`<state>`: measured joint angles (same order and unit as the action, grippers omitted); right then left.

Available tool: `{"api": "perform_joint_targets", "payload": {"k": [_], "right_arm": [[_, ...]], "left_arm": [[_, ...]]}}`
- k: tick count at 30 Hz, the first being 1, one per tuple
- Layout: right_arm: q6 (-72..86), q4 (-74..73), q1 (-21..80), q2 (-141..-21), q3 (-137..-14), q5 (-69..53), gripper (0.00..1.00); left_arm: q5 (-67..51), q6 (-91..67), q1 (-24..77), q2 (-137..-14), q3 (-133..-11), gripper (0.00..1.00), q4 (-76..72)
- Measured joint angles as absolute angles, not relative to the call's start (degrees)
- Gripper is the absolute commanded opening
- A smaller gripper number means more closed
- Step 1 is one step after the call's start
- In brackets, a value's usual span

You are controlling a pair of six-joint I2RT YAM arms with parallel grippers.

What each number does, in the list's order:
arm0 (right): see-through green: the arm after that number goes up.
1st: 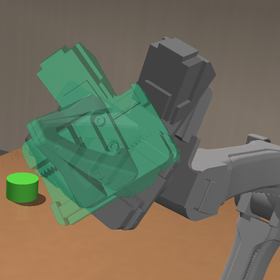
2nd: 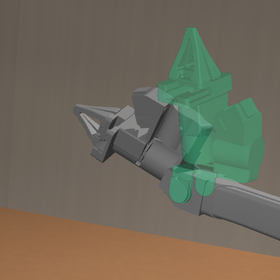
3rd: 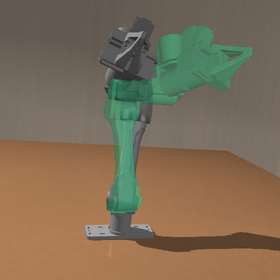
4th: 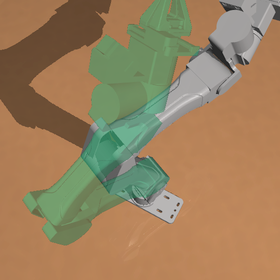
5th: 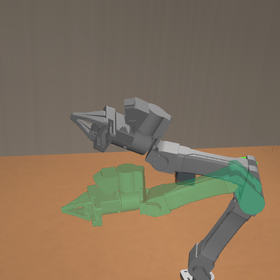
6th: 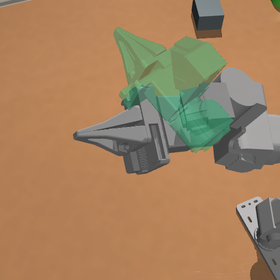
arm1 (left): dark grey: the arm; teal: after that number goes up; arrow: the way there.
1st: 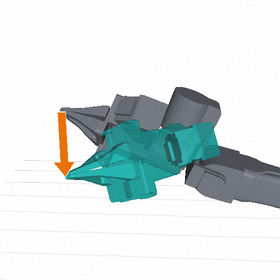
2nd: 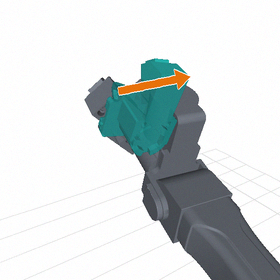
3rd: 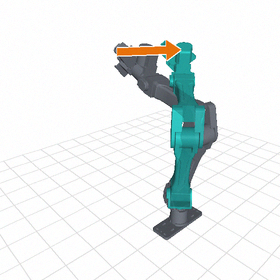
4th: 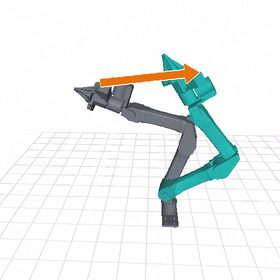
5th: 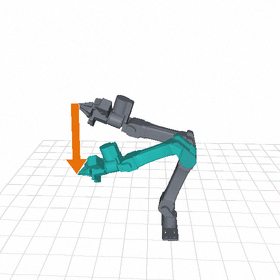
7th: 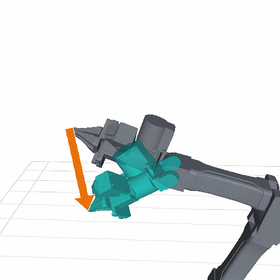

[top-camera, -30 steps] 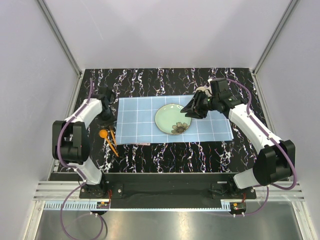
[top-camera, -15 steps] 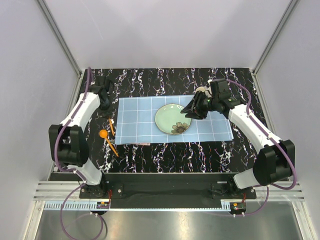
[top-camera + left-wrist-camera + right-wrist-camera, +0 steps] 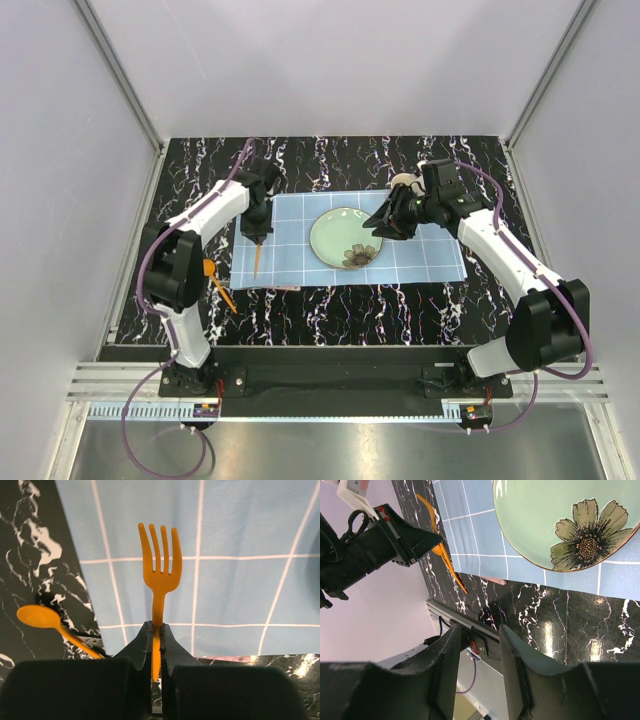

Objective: Set the dinner table for one person
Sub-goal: Pick up the fork at the center of the board, then place the fork on the napkin.

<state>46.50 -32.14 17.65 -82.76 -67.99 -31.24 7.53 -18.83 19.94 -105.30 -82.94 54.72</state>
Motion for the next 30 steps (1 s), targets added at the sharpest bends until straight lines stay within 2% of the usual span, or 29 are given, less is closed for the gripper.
{"api": "perform_joint_targets", "payload": {"k": [14, 30], "right_arm": [[46.46, -32.58, 15.33, -81.47, -66.37, -32.34, 0.44], [46.3, -32.93, 13.23, -80.95, -65.01, -33.17, 0.44]], "left_arm": [[3.79, -22.55, 21.02, -119.79, -93.41, 0.0, 55.68], [0.97, -26.04, 23.59, -124.03, -97.93, 0.0, 56.62]]}}
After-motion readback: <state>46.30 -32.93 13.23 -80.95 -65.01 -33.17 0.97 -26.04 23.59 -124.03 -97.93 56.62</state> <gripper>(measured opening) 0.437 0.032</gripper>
